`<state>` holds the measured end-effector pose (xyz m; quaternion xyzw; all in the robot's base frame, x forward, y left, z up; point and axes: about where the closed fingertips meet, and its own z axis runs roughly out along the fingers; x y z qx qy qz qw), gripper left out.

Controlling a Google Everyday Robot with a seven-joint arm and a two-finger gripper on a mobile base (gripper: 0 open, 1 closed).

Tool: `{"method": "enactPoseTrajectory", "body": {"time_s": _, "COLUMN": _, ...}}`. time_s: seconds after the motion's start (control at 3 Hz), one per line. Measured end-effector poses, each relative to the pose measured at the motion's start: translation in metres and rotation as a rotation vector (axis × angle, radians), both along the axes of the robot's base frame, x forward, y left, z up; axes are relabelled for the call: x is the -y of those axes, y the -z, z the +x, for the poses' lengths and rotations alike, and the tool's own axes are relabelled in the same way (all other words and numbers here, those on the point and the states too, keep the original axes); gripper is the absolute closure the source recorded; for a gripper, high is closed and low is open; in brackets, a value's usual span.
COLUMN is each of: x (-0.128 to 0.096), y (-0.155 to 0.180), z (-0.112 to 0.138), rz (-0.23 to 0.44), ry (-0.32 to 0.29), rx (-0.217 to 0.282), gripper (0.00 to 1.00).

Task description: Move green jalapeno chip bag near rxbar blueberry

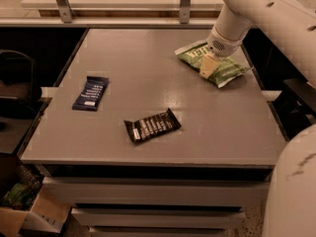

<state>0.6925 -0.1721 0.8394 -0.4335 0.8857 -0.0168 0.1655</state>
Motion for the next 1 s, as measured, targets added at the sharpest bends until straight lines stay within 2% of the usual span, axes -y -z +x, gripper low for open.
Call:
{"method": "enactPoseTrajectory", "body": {"time_s": 0.33, "x": 0.000, "y": -0.001, "z": 0.000, "rz": 0.000, "ry": 0.000, "rx": 0.000, "gripper": 0.86}}
{"method": "enactPoseTrajectory", "body": {"time_s": 0.67, "x": 0.000, "y": -0.002, "z": 0.000, "rz": 0.000, "ry": 0.000, "rx": 0.000, "gripper": 1.00}}
{"method": "enactPoseTrajectory", "body": {"time_s": 1.0, "x": -0.001, "y": -0.014, "z": 0.005, "rz": 0.006, "ry": -0.017, "rx": 0.027, "gripper": 1.00}}
